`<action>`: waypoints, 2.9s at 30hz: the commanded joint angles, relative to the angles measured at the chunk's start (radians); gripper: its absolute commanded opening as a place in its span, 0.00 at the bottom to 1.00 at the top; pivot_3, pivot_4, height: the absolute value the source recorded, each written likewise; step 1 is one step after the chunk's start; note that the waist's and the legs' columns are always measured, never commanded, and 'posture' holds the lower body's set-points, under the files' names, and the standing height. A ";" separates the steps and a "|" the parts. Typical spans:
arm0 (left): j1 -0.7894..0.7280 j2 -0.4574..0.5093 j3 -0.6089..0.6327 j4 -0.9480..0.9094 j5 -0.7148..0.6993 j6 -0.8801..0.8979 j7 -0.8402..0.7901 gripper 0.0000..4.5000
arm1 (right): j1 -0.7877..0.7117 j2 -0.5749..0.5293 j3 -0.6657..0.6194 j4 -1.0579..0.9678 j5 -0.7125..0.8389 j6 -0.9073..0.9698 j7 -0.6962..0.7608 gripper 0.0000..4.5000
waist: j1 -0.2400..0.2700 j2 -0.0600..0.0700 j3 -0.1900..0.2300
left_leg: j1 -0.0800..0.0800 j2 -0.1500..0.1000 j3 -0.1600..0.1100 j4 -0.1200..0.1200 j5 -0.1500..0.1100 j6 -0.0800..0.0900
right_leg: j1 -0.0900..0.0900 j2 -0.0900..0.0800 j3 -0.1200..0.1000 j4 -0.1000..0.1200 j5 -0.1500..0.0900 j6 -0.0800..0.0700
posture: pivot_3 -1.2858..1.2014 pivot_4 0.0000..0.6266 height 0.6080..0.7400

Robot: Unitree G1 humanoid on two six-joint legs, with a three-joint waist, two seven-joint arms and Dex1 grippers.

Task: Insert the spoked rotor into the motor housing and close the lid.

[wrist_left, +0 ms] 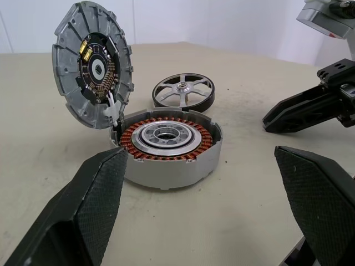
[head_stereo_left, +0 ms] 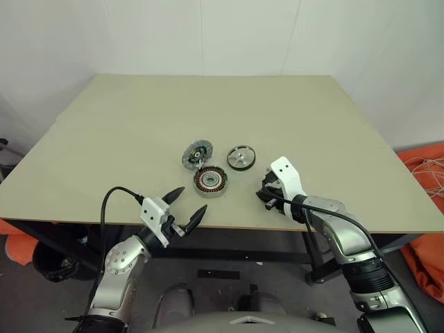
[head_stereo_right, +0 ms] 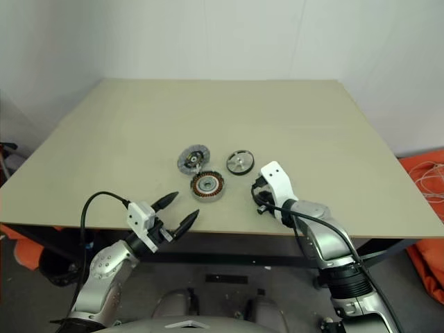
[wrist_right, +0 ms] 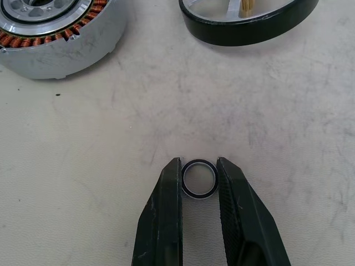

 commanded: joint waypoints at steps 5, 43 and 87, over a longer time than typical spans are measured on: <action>-0.015 0.004 0.005 -0.057 -0.017 0.010 0.005 1.00 | -0.019 0.008 0.016 -0.043 0.016 -0.004 0.013 0.13 | 0.000 0.000 0.000 | 0.000 0.000 0.000 0.000 0.000 0.000 | 0.000 0.000 0.000 0.000 0.000 0.000 | 0.52 0.00 1.00; -0.014 -0.004 0.003 -0.050 -0.019 0.006 0.011 1.00 | -0.389 0.259 0.216 0.349 -0.054 -0.213 0.058 0.13 | -0.002 0.000 0.000 | -0.003 0.000 0.000 0.000 0.000 -0.001 | -0.003 0.000 0.000 0.001 0.003 -0.006 | 0.52 0.00 1.00; -0.013 -0.007 0.000 -0.042 -0.027 0.010 0.005 1.00 | -0.368 0.248 0.170 0.339 -0.076 -0.231 0.074 0.48 | -0.002 0.000 0.000 | -0.003 0.000 0.000 0.000 0.000 -0.001 | -0.003 0.000 0.000 0.001 0.004 -0.007 | 0.52 0.00 1.00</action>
